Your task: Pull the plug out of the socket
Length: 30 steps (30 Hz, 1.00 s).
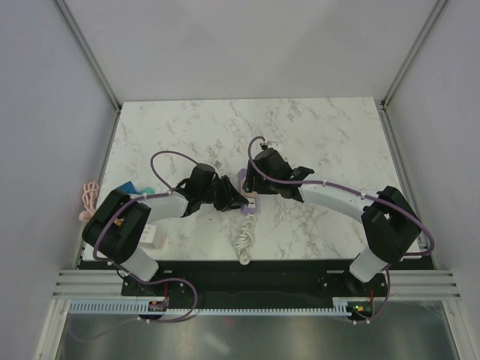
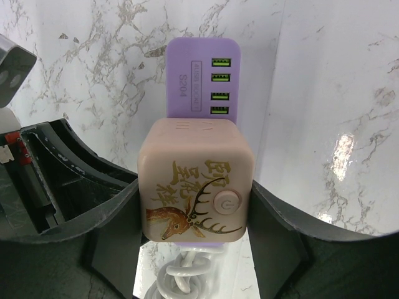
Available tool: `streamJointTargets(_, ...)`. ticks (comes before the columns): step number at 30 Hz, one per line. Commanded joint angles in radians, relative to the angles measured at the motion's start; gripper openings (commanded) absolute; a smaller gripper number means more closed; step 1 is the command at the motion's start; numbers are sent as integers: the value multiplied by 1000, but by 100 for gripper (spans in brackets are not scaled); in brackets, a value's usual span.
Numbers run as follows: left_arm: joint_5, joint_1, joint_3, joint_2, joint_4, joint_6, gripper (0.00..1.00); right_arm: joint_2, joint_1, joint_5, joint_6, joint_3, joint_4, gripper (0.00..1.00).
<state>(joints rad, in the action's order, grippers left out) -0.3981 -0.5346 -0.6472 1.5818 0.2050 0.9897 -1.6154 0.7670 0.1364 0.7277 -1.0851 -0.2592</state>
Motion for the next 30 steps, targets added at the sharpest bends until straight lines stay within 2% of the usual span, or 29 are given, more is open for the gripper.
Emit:
streamJointTargets(1, 272, 33, 9, 43, -235, 27, 2, 94, -5, -8, -2, -67, 44, 0)
streamJointTargets(4, 294, 35, 3, 38, -265, 47, 2, 100, -8, -11, -1, -56, 43, 0)
streamJointTargets(9, 266, 36, -17, 66, -288, 66, 2, 120, -49, -179, 52, -39, 104, 0)
streamJointTargets(16, 280, 36, -26, 75, -309, 50, 2, 193, -139, -239, 53, 1, 97, 0)
streamJointTargets(20, 289, 35, -34, 47, -309, 11, 2, 209, -143, -216, 32, 13, 63, 0)
streamJointTargets(26, 297, 36, -42, -23, -311, -68, 2, 261, -143, -57, -11, 74, -5, 0)
streamJointTargets(30, 249, 36, -48, -42, -283, -112, 2, 323, -144, 8, -40, 148, -9, 0)
